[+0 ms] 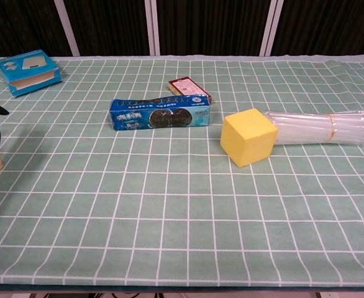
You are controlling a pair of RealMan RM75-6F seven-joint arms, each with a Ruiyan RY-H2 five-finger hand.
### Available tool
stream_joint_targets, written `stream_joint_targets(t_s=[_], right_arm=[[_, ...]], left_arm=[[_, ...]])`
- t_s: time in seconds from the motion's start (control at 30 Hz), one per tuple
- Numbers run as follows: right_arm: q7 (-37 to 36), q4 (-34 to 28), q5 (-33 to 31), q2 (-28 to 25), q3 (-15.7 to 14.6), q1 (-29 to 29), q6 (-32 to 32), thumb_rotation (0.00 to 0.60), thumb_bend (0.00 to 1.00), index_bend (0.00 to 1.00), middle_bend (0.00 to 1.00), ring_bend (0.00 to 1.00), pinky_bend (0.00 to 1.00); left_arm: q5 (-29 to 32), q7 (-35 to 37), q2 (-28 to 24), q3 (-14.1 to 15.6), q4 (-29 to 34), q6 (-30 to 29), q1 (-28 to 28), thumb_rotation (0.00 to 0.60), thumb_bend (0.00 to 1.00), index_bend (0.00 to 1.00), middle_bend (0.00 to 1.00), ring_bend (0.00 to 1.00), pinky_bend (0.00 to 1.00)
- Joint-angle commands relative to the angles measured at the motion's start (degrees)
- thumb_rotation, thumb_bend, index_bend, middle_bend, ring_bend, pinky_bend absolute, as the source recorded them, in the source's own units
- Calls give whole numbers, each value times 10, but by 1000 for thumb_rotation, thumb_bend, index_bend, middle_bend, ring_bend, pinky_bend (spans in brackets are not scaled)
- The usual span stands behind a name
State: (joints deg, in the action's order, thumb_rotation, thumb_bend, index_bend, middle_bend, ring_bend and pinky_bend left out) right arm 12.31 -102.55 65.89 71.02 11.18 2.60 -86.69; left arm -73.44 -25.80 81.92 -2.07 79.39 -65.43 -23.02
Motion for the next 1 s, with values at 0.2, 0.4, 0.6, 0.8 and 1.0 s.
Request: stream_joint_targets(t_s=[0.2,0.4,0.6,0.8,1.0], right_arm=[[0,0,1,0,0,0,-1,600,267,118,52,9,0],[1,0,1,1,0,0,-1,600,266,118,52,9,0],[2,0,-1,1,0,0,0,600,266,118,52,9,0],[2,0,-1,1,0,0,0,600,267,118,52,9,0],[3,-1,-1,1,0,0,-1,600,266,118,52,9,0]], left_arm=[[-1,-2,1,0,0,-3,1,600,337,470,80,0,0],[1,-1,1,0,-3,-2,2,600,338,469,80,0,0],[5,-2,1,-2,-4,-1,2,600,337,466,79,0,0],[6,-4,1,-2,-4,-2,3,600,337,460,79,0,0],[8,-8,1,-2,-3,0,3,600,337,448,77,0,0]])
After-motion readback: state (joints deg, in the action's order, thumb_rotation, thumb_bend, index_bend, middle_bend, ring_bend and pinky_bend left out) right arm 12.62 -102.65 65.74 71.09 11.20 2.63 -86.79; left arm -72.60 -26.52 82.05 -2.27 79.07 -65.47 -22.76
